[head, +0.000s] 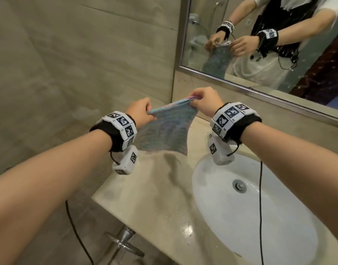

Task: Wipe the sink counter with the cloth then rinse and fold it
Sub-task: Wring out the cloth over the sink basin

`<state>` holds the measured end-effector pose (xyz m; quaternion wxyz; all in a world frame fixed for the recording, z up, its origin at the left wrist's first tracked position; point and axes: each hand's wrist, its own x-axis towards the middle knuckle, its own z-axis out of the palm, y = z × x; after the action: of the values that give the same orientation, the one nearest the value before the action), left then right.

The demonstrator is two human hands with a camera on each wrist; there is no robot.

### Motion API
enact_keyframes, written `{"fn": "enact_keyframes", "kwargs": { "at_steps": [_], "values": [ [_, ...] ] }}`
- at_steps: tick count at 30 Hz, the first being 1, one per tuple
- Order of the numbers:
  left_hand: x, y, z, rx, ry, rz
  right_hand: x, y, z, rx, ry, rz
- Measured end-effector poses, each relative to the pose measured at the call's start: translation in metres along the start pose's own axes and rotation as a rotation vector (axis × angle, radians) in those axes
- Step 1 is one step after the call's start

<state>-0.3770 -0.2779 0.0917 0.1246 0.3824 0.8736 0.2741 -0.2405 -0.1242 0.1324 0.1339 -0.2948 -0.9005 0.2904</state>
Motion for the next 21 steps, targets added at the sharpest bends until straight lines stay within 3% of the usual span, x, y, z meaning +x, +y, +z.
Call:
{"fn": "enact_keyframes", "kwargs": {
  "at_steps": [3,5,7,9,12,14,17,21],
  "values": [
    [0.001,0.001,-0.007,0.064,0.000,0.048,0.000,0.004,0.005,0.055,0.069,0.000],
    [-0.001,-0.005,-0.007,0.138,-0.055,0.051,-0.002,0.012,0.014,0.023,0.009,0.020],
    [-0.008,-0.015,0.000,0.306,-0.197,0.069,-0.004,0.023,0.026,-0.087,-0.185,0.050],
    [-0.019,-0.026,0.013,0.440,-0.422,0.080,-0.011,0.036,0.042,-0.184,-0.421,0.085],
    [-0.030,-0.047,0.035,0.426,-0.729,0.025,-0.027,0.055,0.067,-0.197,-0.696,0.170],
    [-0.035,-0.059,0.047,0.375,-0.836,-0.011,-0.037,0.064,0.083,-0.210,-0.800,0.210],
    [-0.034,-0.070,0.059,0.374,-0.780,0.003,-0.038,0.070,0.098,-0.290,-0.798,0.182],
    [-0.018,-0.082,0.067,0.358,-0.405,-0.049,-0.024,0.075,0.109,-0.266,-0.471,0.155]
  ]
}}
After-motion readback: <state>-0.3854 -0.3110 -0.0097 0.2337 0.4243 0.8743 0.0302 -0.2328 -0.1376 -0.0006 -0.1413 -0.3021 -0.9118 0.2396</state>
